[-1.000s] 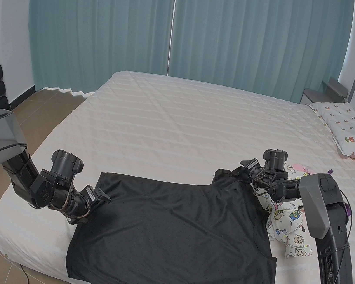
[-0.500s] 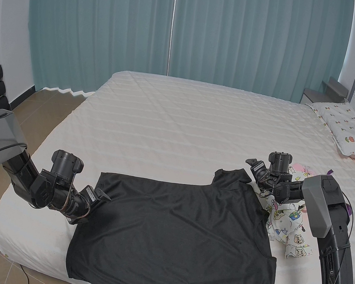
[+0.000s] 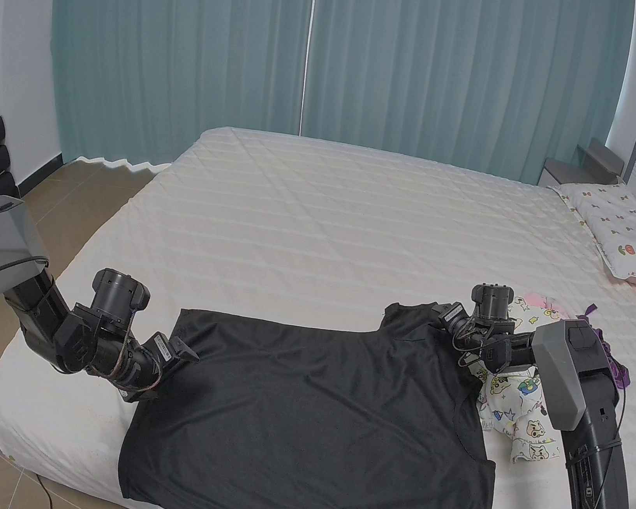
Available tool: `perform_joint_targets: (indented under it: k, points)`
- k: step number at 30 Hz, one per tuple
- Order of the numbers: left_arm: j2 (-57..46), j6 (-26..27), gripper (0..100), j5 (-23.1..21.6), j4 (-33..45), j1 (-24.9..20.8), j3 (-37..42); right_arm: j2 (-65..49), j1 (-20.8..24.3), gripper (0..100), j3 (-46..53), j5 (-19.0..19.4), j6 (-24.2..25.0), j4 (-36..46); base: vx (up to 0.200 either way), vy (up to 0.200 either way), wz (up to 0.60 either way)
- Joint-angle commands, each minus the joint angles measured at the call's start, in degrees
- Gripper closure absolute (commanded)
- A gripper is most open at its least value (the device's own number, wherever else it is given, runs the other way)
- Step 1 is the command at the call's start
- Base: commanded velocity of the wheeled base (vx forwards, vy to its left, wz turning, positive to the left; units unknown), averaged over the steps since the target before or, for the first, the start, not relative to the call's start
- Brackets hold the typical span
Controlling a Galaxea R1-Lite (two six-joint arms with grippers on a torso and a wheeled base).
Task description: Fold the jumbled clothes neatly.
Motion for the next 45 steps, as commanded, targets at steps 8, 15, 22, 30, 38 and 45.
perform_joint_targets:
  k: [8,15,22,30,38,45]
  points:
    - [0.1,0.0,0,0.0,0.0,0.0,0.0,-1.9,-0.9,100,0.0,-0.4,-0.2,-10.2,0.0,0.0,0.0]
    - [0.1,0.0,0,0.0,0.0,-0.1,0.0,-1.4,-0.6,100,0.0,-0.4,-1.8,-13.5,0.0,0.0,0.0]
    - [0.1,0.0,0,0.0,0.0,-0.1,0.0,-0.2,-0.8,0,0.0,-0.2,-3.0,-14.2,0.0,0.0,0.0]
    - [0.1,-0.1,0,0.0,0.1,-0.1,0.0,-2.5,-1.0,0,0.0,-0.6,-3.6,-13.4,0.0,0.0,0.0]
    - [-0.9,-0.1,0,-1.8,-6.7,0.0,4.8,-16.8,0.4,0,23.5,0.1,-3.8,-17.7,0.0,0.0,0.0]
    - [-6.3,0.3,0,-1.7,-11.1,-0.7,9.7,-31.8,0.9,0,50.2,0.3,-3.7,-26.6,0.0,0.0,0.0]
